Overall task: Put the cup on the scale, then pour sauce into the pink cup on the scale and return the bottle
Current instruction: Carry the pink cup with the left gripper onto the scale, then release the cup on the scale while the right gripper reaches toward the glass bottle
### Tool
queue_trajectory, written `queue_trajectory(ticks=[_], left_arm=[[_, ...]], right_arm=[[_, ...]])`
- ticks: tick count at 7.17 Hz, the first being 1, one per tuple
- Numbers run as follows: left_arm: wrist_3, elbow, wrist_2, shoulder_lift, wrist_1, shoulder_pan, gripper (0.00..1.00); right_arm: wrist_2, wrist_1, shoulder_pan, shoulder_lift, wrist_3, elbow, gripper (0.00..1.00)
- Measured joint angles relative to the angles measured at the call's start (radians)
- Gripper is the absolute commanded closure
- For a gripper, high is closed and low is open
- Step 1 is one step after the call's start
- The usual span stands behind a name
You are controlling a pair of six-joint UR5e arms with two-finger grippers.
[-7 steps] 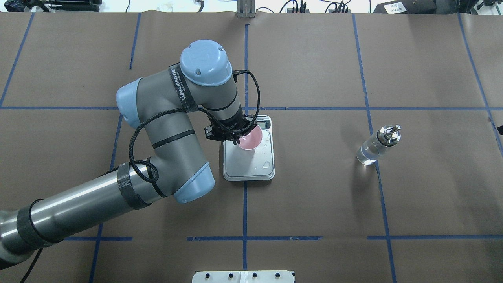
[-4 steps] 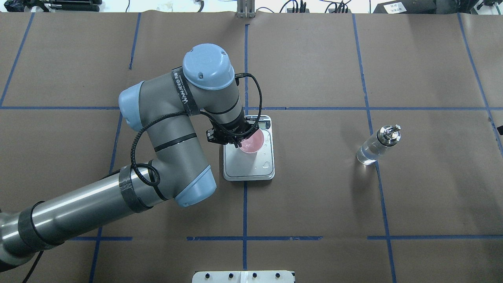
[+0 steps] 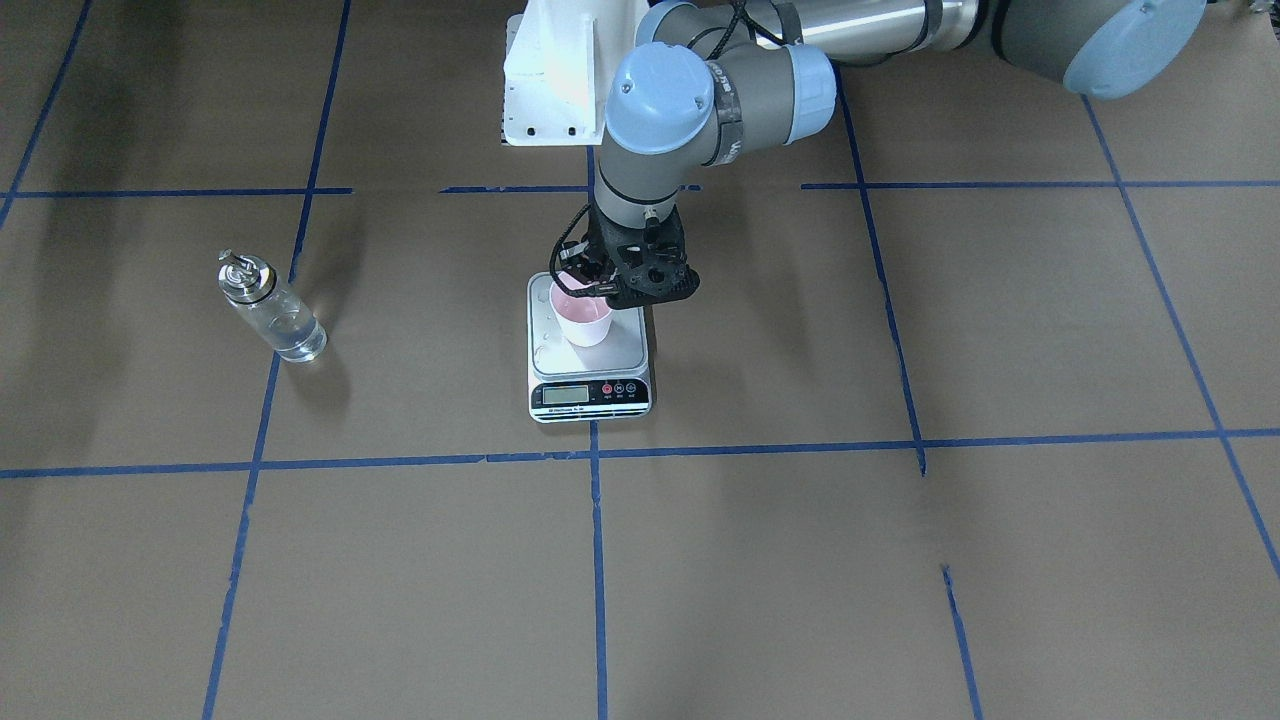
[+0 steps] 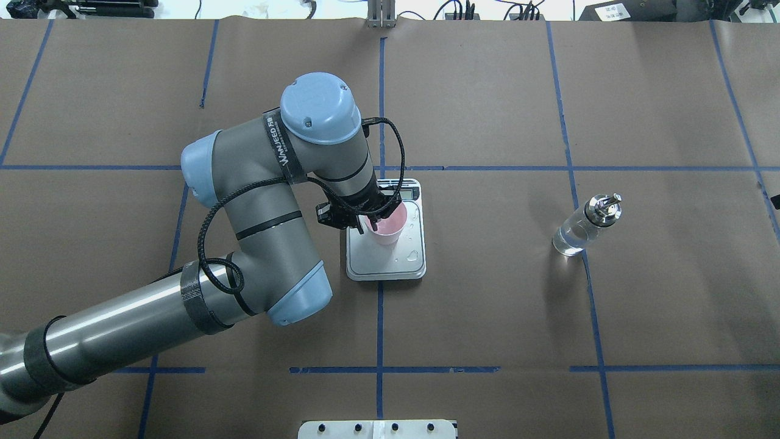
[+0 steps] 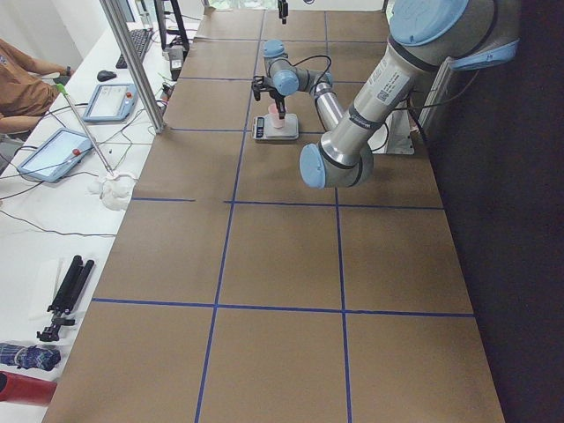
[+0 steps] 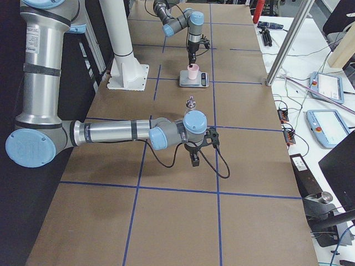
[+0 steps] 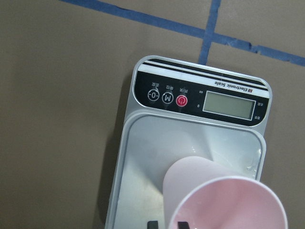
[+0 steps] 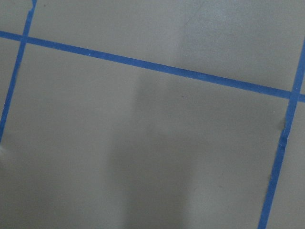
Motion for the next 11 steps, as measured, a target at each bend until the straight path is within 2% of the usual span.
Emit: queue_trajectory(ticks=[3, 4, 5, 7, 8, 11], left_arm=[[-0.001, -0.209, -0.026, 0.078, 0.003, -0.011, 0.47], [-0.001, -0.237, -0.026, 0.092, -0.002, -0.012, 0.47], [0.000, -0.245, -0.024, 0.097, -0.011, -0.014, 0.47], [0.005, -0.247, -0.022, 0.111, -0.021, -0.029, 0.47], [0.006, -0.243, -0.021, 0.116, -0.022, -0.039, 0.47], [0.023, -0.247, 0.017, 0.139, -0.022, -0.066, 0.47]], right_arm=[[0.072, 0.014, -0.079, 0.005, 0.044, 0.030, 0.00], [0.071, 0.063, -0.150, 0.008, 0.131, 0.069, 0.00], [0.013, 0.174, -0.249, 0.006, 0.292, 0.113, 0.00], [-0.228, 0.453, -0.507, -0.002, 0.682, 0.160, 0.00], [-0.353, 0.527, -0.615, -0.009, 0.815, 0.185, 0.00], [-0.807, 0.571, -0.916, -0.069, 1.060, 0.283, 0.00]])
